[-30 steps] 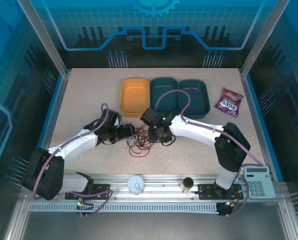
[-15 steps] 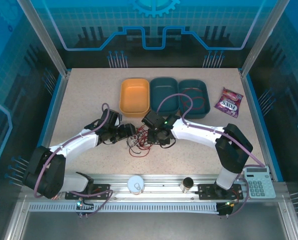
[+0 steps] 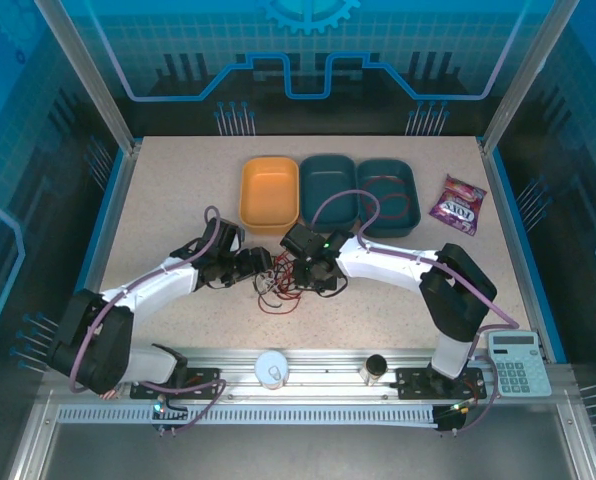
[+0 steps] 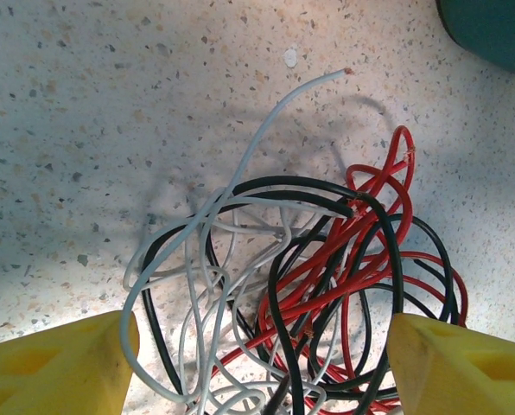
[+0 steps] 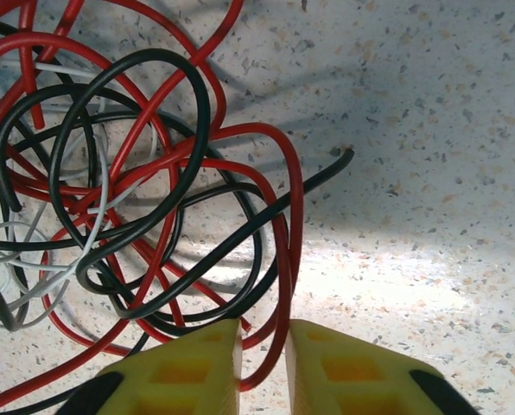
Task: Untangle the cables
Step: Pick up the cable.
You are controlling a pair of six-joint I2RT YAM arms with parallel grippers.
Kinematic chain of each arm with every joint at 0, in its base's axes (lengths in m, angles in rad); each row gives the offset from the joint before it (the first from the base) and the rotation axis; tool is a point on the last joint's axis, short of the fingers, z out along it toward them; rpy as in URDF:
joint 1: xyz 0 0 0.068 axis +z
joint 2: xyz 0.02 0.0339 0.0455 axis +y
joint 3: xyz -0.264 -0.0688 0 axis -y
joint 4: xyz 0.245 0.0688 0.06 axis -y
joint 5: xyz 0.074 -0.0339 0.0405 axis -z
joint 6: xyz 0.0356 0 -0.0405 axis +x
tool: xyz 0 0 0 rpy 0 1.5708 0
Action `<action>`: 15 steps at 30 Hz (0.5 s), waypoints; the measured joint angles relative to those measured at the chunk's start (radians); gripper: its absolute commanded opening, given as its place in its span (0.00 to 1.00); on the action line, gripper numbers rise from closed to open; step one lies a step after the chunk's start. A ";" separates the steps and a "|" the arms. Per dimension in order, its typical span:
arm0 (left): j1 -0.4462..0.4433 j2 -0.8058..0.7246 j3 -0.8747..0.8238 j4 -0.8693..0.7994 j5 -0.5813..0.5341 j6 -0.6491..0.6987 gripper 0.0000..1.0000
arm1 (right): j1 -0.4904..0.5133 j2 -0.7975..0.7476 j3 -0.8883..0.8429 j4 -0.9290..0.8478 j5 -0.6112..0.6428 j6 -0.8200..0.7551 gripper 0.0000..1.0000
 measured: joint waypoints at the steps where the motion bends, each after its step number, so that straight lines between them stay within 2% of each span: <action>1: 0.000 0.003 0.000 0.000 0.000 0.000 0.76 | 0.000 0.000 0.000 0.001 -0.003 0.002 0.11; 6: 0.000 0.011 0.000 0.004 0.000 0.000 0.73 | 0.000 0.000 0.000 0.007 -0.010 0.013 0.07; 12: 0.000 0.017 0.000 0.011 0.001 -0.012 0.60 | 0.000 -0.008 0.006 0.006 -0.010 0.005 0.04; 15: 0.000 0.023 -0.002 0.016 0.000 -0.023 0.50 | 0.001 -0.035 0.010 0.005 -0.009 -0.001 0.04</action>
